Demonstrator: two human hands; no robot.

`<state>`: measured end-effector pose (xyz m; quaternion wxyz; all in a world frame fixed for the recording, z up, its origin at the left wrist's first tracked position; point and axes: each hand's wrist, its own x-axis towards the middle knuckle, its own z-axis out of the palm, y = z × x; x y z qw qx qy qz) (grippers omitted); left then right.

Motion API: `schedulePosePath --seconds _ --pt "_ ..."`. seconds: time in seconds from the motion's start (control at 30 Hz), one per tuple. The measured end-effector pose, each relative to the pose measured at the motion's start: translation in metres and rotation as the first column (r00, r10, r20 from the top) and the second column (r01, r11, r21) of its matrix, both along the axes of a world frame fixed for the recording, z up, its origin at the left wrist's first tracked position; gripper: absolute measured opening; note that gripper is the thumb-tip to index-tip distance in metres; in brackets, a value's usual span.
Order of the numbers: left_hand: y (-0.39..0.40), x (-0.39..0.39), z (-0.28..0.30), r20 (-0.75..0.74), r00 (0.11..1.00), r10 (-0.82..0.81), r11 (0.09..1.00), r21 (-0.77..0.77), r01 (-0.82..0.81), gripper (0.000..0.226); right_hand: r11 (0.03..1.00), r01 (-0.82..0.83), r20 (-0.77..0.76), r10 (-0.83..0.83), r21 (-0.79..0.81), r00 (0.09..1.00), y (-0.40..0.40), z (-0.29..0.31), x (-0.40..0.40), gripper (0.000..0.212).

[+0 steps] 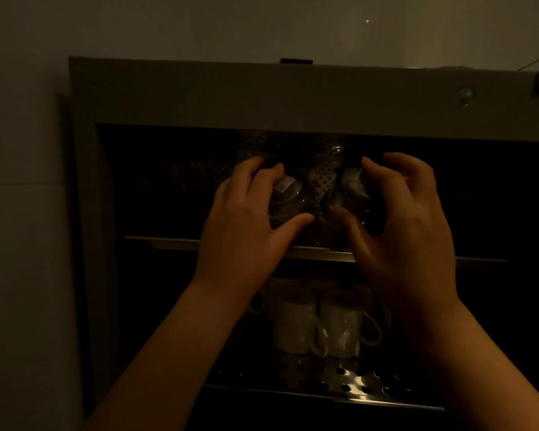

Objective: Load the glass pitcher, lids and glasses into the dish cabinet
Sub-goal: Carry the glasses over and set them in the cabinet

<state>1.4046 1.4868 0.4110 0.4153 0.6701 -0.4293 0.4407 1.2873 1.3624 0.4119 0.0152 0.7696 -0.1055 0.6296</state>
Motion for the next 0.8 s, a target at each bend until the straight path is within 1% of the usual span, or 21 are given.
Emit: schedulePosePath --seconds 0.13,0.27,0.37,0.57,0.7,0.8 --pt "-0.007 0.003 -0.001 -0.028 0.999 0.024 0.998 0.05 -0.023 0.063 0.997 0.075 -0.057 -0.076 -0.021 0.996 0.0 0.006 0.002 0.061" --pt "-0.01 0.005 -0.004 -0.007 0.999 0.036 0.999 0.028 -0.036 0.061 0.991 0.13 -0.081 -0.13 -0.005 0.988 -0.005 0.009 0.004 0.06" --pt "-0.013 0.007 -0.002 -0.023 0.999 0.036 0.999 0.029 -0.036 0.06 0.991 0.13 -0.088 -0.129 0.011 0.988 -0.008 0.009 0.006 0.058" --pt "-0.021 0.012 0.0 -0.06 0.996 0.063 0.995 0.082 -0.058 0.052 0.991 0.13 -0.102 -0.126 0.034 0.987 -0.01 0.009 0.011 0.052" --pt "-0.024 0.017 0.002 -0.09 0.992 0.087 0.99 0.122 -0.076 0.052 0.981 0.194 -0.192 -0.187 0.021 0.963 -0.015 0.008 0.019 0.052" --pt "-0.025 0.022 0.002 -0.167 0.981 0.103 0.985 0.152 -0.077 0.054 0.965 0.25 -0.262 -0.221 0.083 0.939 -0.021 0.009 0.022 0.054"
